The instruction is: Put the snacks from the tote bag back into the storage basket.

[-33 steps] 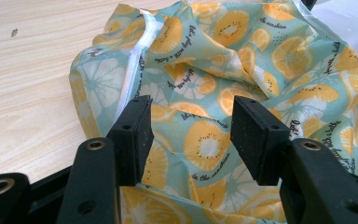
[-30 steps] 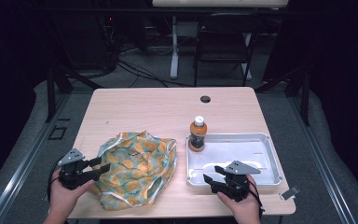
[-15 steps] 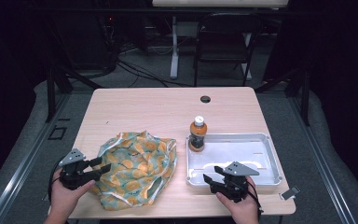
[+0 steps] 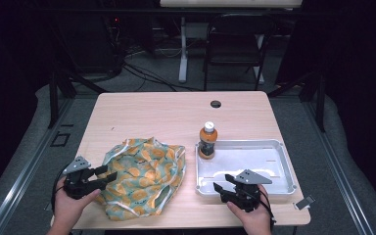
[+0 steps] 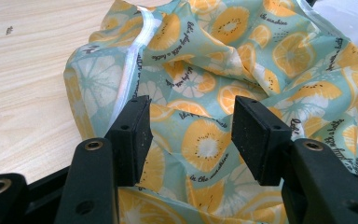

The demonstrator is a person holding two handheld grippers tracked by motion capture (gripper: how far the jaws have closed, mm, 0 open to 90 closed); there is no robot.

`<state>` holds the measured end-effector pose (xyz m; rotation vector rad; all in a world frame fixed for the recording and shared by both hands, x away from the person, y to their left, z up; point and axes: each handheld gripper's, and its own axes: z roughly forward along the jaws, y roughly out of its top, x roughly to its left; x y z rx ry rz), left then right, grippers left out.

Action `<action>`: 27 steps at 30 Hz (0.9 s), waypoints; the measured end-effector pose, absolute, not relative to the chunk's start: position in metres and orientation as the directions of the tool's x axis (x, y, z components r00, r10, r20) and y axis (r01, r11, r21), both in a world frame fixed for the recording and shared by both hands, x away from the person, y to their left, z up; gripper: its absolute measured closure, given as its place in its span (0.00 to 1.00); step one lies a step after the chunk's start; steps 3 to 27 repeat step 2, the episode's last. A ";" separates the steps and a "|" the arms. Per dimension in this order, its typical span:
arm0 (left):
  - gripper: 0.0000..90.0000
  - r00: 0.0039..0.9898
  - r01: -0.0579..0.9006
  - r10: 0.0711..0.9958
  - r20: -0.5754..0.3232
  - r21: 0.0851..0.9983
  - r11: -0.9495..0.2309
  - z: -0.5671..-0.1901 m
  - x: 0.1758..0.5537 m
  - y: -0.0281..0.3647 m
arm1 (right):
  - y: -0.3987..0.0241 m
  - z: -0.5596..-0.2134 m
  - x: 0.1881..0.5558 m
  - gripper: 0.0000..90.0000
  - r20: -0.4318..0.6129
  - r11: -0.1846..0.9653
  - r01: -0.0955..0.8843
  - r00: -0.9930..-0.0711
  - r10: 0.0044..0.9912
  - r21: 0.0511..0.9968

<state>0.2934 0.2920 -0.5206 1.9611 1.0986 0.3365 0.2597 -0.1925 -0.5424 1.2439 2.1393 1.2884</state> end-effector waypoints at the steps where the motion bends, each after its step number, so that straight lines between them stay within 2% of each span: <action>1: 0.53 0.578 0.573 0.801 -0.158 0.777 -0.260 -0.521 0.293 0.292 | -0.193 -0.542 0.260 0.48 0.134 0.200 0.503 -0.552 0.823 0.840; 27: 0.53 0.573 0.570 0.803 -0.163 0.783 -0.247 -0.522 0.294 0.292 | -0.194 -0.542 0.260 0.48 0.135 0.199 0.503 -0.551 0.824 0.841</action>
